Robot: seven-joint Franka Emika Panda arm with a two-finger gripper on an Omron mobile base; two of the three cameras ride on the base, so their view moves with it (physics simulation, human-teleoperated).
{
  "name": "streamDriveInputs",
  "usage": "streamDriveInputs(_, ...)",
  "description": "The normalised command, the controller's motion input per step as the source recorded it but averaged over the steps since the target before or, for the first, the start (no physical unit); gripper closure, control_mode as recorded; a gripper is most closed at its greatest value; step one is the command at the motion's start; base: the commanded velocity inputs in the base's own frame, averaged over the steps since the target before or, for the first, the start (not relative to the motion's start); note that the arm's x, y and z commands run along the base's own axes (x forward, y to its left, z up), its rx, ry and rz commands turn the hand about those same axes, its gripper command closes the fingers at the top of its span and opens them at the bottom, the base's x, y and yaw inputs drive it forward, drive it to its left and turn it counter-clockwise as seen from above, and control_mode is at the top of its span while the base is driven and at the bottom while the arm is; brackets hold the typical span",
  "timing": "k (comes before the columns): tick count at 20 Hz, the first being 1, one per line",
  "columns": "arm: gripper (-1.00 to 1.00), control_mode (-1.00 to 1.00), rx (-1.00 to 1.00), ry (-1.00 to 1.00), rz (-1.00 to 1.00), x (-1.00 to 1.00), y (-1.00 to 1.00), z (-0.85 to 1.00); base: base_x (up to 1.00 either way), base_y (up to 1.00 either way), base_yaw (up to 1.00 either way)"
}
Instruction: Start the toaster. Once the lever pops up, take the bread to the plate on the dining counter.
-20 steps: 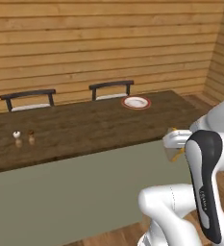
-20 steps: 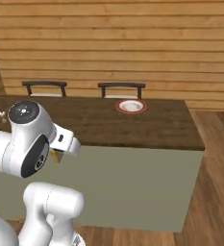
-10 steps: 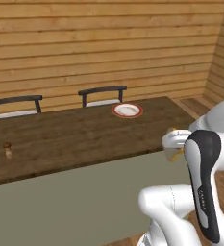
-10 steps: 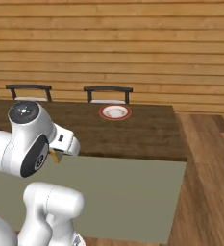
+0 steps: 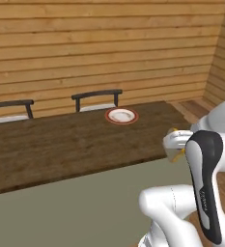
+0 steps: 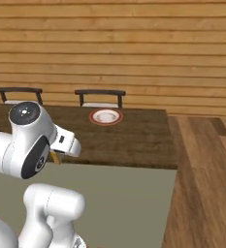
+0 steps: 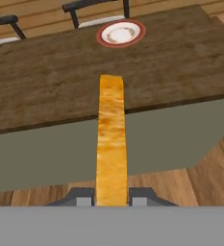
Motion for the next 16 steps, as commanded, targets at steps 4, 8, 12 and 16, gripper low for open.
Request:
streamDriveInputs(4,1.00,1.00,0.00,0.00,0.00,0.00,0.00,0.00,0.54,-0.13,0.03)
streamDriveInputs(8,1.00,1.00,0.00,0.00,0.00,0.00,0.00,0.00,0.86,-0.21,0.06)
streamDriveInputs(12,1.00,1.00,0.00,0.00,0.00,0.00,0.00,0.00,0.66,-0.28,0.05)
streamDriveInputs(16,1.00,1.00,0.00,0.00,0.00,0.00,0.00,0.00,0.20,-0.22,0.09)
